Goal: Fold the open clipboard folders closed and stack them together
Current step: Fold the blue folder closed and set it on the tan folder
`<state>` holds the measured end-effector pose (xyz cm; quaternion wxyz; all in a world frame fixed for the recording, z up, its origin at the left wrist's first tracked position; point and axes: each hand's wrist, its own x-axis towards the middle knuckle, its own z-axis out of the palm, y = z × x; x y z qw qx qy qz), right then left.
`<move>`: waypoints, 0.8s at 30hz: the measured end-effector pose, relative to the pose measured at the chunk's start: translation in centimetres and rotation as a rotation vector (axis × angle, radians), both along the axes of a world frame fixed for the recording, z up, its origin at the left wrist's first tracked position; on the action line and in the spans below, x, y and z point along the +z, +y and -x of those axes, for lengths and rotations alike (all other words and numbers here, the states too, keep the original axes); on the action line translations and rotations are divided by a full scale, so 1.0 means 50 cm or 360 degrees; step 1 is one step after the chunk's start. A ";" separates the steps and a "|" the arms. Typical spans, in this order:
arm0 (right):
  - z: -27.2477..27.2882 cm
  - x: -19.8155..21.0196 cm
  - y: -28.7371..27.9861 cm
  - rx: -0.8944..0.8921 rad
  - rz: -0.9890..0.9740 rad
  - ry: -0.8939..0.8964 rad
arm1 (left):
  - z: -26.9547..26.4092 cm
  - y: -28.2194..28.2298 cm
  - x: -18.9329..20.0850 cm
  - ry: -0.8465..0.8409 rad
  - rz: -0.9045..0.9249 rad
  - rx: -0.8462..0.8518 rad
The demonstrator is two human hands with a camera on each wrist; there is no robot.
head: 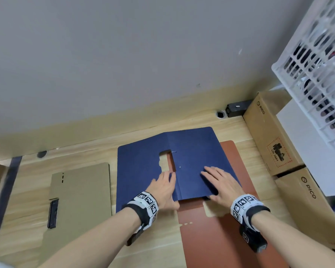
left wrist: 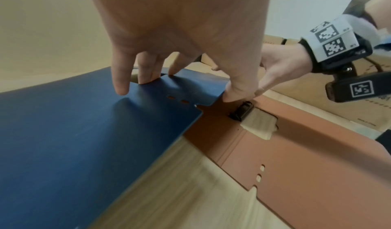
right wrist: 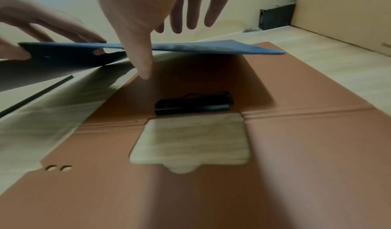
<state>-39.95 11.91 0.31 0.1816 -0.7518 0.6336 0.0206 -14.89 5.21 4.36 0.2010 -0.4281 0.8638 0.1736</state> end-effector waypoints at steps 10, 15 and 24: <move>-0.040 0.111 -0.052 0.0264 0.0546 -0.0058 | -0.074 -0.038 0.107 -0.0146 0.0014 -0.0083; -0.057 0.223 -0.129 0.0342 0.0840 -0.0090 | -0.064 -0.071 0.202 0.0104 0.0268 0.0009; -0.123 0.417 -0.253 0.0389 0.1362 0.0108 | -0.093 -0.166 0.343 0.0723 0.0934 0.0158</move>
